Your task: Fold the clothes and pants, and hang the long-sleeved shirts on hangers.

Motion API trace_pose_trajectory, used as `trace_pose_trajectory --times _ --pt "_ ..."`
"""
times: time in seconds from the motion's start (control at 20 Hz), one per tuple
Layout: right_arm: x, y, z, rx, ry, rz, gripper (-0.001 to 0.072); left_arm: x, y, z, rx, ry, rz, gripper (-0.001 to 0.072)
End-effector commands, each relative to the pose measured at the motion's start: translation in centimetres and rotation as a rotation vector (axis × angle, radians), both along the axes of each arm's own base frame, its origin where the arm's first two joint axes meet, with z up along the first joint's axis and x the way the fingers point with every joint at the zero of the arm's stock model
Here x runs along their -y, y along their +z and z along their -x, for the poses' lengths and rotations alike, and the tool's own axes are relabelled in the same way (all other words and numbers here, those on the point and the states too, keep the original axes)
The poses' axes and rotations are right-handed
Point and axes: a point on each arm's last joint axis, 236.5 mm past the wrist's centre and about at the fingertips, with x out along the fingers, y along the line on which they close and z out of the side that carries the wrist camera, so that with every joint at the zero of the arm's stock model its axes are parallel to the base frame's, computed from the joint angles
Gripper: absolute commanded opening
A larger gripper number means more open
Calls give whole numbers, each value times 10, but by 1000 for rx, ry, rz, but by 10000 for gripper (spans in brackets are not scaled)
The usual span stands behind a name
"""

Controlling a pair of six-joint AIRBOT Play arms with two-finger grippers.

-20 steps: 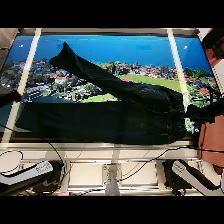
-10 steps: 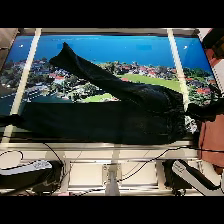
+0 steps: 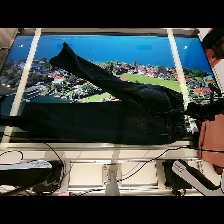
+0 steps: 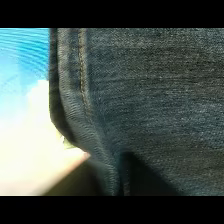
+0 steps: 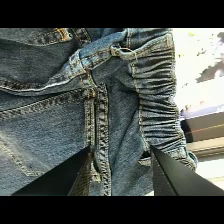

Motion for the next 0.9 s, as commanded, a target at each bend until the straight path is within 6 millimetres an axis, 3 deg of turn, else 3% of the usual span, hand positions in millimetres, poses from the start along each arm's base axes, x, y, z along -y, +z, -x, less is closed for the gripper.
trace_pose_trajectory --times 0.0,0.15,0.3,0.4,0.5,0.65,0.7,0.75,0.8,0.85 --pt "-6 1 -3 10 -3 -24 413 18 0 0 -38 -12 51 33" --pt "-11 2 0 0 1 -49 413 5 18 10 -198 94 17 31" --pt "-12 2 1 -5 7 -50 413 -24 62 50 -507 188 -147 29" --pt "-11 2 0 2 11 -45 413 -4 86 58 -585 184 -83 30" --pt "-9 2 1 -4 14 -36 413 5 89 68 -641 167 -46 31" --pt "-5 1 4 -13 17 -19 413 -16 72 56 -603 228 -111 34" --pt "-5 0 4 -14 17 -16 413 -19 65 50 -587 232 -114 68" --pt "-5 0 4 -15 17 -16 413 -18 59 47 -581 232 -103 210" --pt "-5 0 4 -14 17 -17 413 -18 53 43 -576 231 -91 439" --pt "-5 0 4 -14 17 -17 413 -19 46 40 -575 240 -90 514"
